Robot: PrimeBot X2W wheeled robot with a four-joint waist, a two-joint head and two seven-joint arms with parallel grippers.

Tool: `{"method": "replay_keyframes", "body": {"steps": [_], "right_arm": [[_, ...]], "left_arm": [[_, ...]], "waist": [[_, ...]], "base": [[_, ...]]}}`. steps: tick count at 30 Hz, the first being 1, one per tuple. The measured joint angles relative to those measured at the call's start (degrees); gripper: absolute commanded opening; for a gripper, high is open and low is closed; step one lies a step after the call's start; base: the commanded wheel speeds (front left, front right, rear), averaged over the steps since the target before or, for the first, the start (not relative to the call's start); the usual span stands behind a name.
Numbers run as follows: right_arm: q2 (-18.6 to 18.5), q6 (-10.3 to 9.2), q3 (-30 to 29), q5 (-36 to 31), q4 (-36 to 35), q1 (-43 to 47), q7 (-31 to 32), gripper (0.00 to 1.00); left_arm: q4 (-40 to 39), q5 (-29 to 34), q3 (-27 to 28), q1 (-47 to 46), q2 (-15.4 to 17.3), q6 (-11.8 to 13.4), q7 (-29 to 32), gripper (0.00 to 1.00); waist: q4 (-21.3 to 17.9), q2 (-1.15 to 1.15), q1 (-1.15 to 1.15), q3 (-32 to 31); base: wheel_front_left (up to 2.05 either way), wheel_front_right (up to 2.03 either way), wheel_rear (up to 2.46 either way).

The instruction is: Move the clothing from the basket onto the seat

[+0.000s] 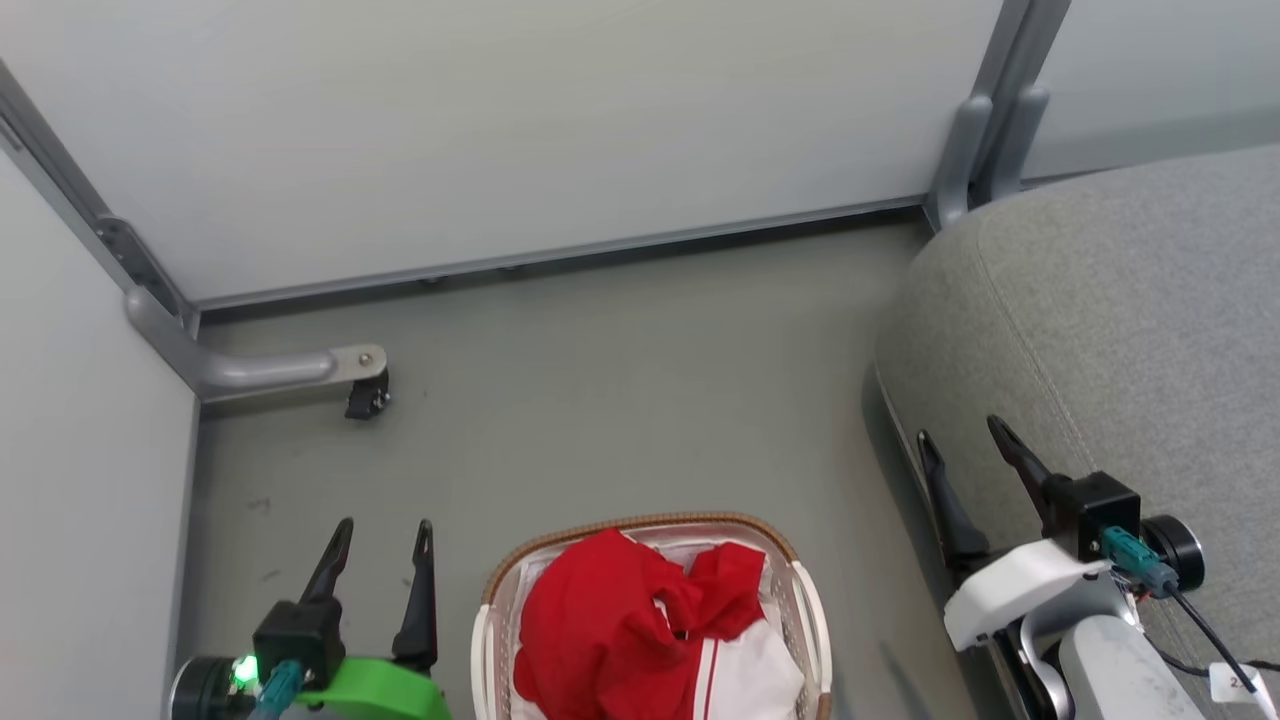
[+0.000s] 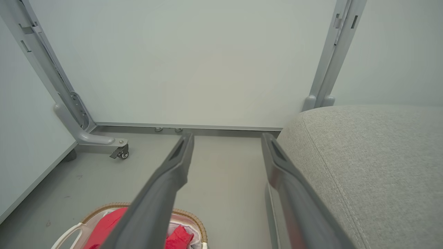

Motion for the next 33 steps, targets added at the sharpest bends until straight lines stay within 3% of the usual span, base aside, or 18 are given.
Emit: {"method": "replay_keyframes", "body": {"steps": [13,22,33], "right_arm": [[0.56,0.02,2.78,0.04,-2.66,-6.55,0.0,1.0],[1.0,0.02,3.48,0.03,-3.67,-9.01,0.0,1.0],[1.3,0.02,4.37,-0.03,-4.88,-11.49,0.0,1.0]], "left_arm": [[7.08,-2.33,-10.24,-11.66,-0.01,-0.27,-0.09,1.0],[13.08,-4.55,-20.65,-17.48,1.77,-0.31,-0.08,1.0],[23.19,-5.92,-29.14,-22.67,3.81,-0.32,-0.09,1.0]], "waist": [[-3.49,0.0,0.0,10.64],[-6.65,0.0,0.0,18.14],[-9.09,0.0,0.0,26.06]], "base": [[0.0,0.0,0.0],[0.0,0.0,0.0],[0.0,0.0,0.0]]}}
